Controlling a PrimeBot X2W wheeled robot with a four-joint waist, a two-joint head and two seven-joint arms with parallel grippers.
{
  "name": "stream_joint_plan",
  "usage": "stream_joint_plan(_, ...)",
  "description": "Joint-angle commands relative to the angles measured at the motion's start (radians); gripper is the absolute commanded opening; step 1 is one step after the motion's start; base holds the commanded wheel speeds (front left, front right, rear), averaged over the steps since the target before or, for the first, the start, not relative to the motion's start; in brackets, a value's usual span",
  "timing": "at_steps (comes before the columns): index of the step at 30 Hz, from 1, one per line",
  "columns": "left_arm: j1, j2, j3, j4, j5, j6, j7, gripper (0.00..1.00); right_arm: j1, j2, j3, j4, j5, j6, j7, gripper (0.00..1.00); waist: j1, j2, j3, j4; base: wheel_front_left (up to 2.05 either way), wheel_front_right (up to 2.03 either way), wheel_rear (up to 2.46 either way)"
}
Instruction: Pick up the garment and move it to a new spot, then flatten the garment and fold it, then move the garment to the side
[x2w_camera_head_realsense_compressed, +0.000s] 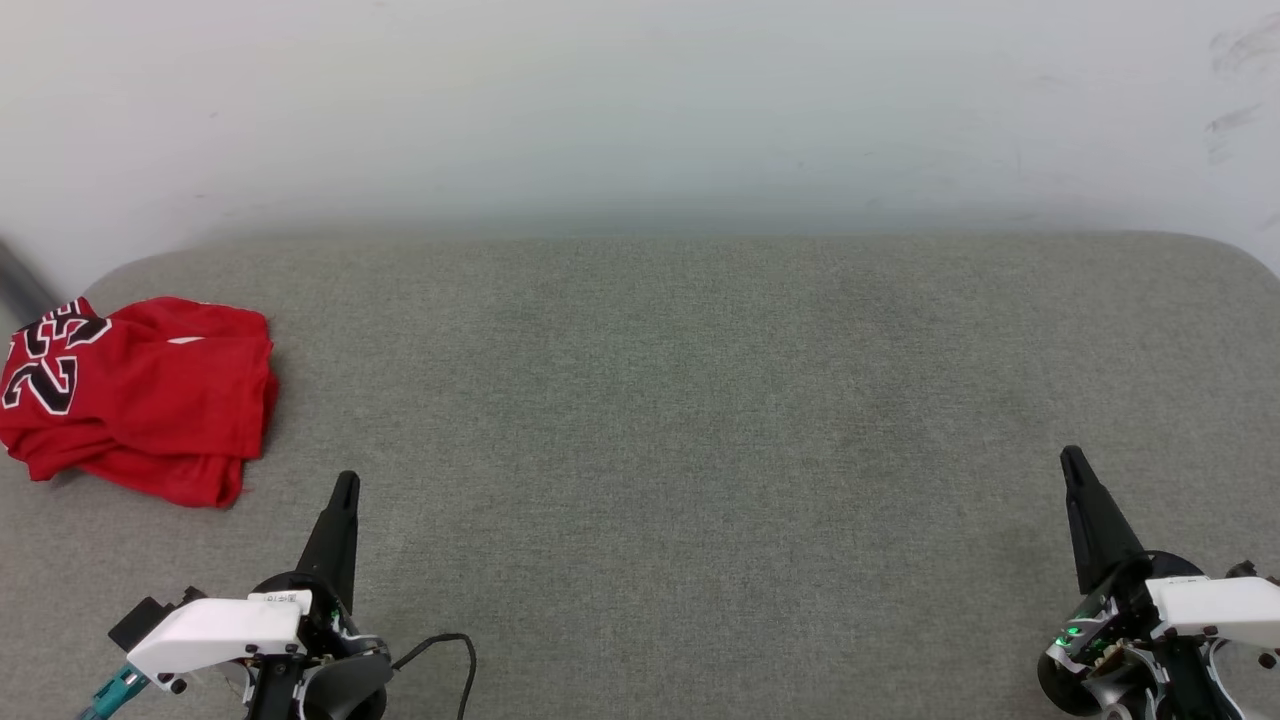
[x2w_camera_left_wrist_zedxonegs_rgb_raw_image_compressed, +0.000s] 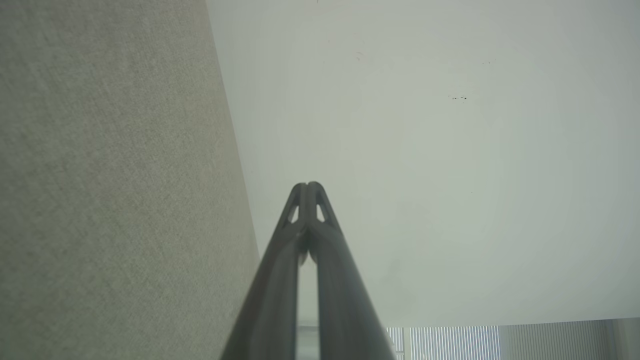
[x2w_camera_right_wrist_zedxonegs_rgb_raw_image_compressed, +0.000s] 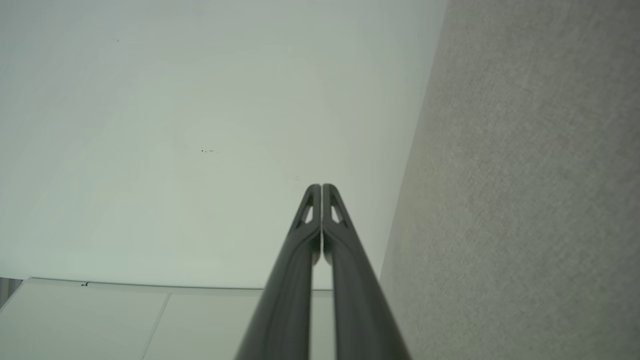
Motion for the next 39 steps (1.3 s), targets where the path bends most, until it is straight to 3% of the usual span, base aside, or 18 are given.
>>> stream_joint_plan(1,-0.006,-0.002,0.001,-0.001,-0.001,-0.003,0.001,0.0,-0.012,0.003,0.0,0.001,0.004,0.0,0.0,0.0,-0.0001,0.0,0.0,0.0,0.0,0.0,0.0)
stream_joint_plan(14,-0.006,-0.002,0.001,-0.001,-0.001,-0.003,0.001,0.0,-0.012,0.003,0.0,0.001,0.004,0.0,0.0,0.0,-0.0001,0.0,0.0,0.0,0.0,0.0,0.0)
stream_joint_plan(15,0.0,0.0,0.0,0.0,0.0,0.0,0.0,1.0,0.0,0.0,0.0,0.0,0.0,0.0,0.0,1.0,0.0,0.0,0.0,0.0,0.0,0.0,0.0)
stream_joint_plan(16,0.002,0.0,-0.001,0.004,0.0,0.0,0.0,1.0,0.002,0.0,0.0,0.004,0.0,0.0,0.0,1.0,0.0,0.0,0.0,0.0,0.0,0.0,0.0)
stream_joint_plan(17,0.005,-0.001,-0.003,0.009,0.0,0.0,-0.001,0.0,0.006,0.0,0.001,0.008,-0.001,0.0,-0.001,0.0,-0.0001,0.0,0.0,0.0,0.0,0.0,0.0)
stream_joint_plan(18,0.013,-0.001,-0.004,0.018,0.0,0.0,-0.001,1.0,0.015,0.001,0.002,0.017,-0.001,0.0,-0.001,1.0,0.0,0.0,0.0,0.0,0.0,0.0,0.0)
stream_joint_plan(29,0.006,0.0,-0.067,-0.043,0.045,0.0,-0.068,1.0,0.03,-0.007,0.049,-0.03,-0.069,0.0,-0.066,1.0,0.0,0.0,-0.002,0.003,0.0,0.0,0.0)
stream_joint_plan(39,0.008,0.001,-0.092,-0.095,0.194,0.0,-0.112,1.0,0.037,-0.008,0.058,-0.072,-0.247,0.0,-0.111,1.0,0.0,0.0,-0.005,0.005,0.0,0.0,0.0)
